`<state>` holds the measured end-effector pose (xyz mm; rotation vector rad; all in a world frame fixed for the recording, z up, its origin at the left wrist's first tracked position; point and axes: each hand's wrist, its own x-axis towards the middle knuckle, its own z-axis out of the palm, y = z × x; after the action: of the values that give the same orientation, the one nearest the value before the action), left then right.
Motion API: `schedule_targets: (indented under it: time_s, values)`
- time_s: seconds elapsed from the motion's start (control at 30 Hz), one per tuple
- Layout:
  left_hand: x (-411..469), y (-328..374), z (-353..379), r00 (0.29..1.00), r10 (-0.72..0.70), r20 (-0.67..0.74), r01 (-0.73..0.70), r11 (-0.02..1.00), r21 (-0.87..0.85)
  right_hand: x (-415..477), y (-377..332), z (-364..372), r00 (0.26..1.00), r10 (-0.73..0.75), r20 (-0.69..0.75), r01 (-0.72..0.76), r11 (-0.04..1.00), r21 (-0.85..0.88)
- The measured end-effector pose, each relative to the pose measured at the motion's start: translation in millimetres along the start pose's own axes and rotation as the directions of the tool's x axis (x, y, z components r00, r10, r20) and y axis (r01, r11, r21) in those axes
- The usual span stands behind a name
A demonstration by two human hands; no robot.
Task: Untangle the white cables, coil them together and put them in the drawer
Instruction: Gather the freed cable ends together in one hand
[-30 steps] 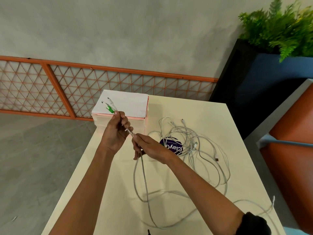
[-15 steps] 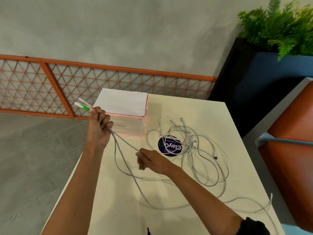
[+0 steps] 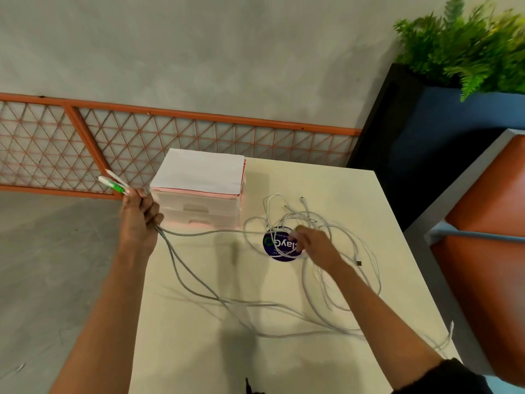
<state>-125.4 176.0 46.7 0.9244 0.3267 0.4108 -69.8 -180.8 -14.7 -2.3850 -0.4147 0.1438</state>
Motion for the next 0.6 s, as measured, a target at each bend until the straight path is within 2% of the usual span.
schedule_targets:
  time_s: [0.1, 0.2, 0.43, 0.5, 0.6]
  values:
    - [-9.5, -5.9, 10.0, 1.0, -0.001, -0.002, 0.001, 0.995, 0.101, 19.3, -38.9, -41.7, 0.987, -0.071, -0.146, 0.095, 0.981, 0.169]
    - [-18.7, -12.0, 21.0, 0.998, -0.028, 0.054, 0.019, 0.986, 0.165, 34.4, -78.1, -76.8, 0.961, -0.109, -0.252, 0.182, 0.941, 0.286]
    - [-30.0, -24.2, 44.5, 0.963, -0.143, 0.229, 0.065, 0.947, 0.315, 45.4, -128.3, -88.5, 0.949, -0.259, -0.177, 0.303, 0.906, 0.296]
    - [-36.5, -24.7, 54.5, 0.93, -0.199, 0.308, 0.101, 0.946, 0.307, 47.2, -134.7, -82.9, 0.949, -0.269, -0.167, 0.308, 0.904, 0.296]
    - [-47.1, -23.2, 69.6, 0.869, -0.313, 0.384, 0.229, 0.941, 0.25, 49.9, -139.0, -74.8, 0.959, -0.266, -0.096, 0.282, 0.924, 0.258]
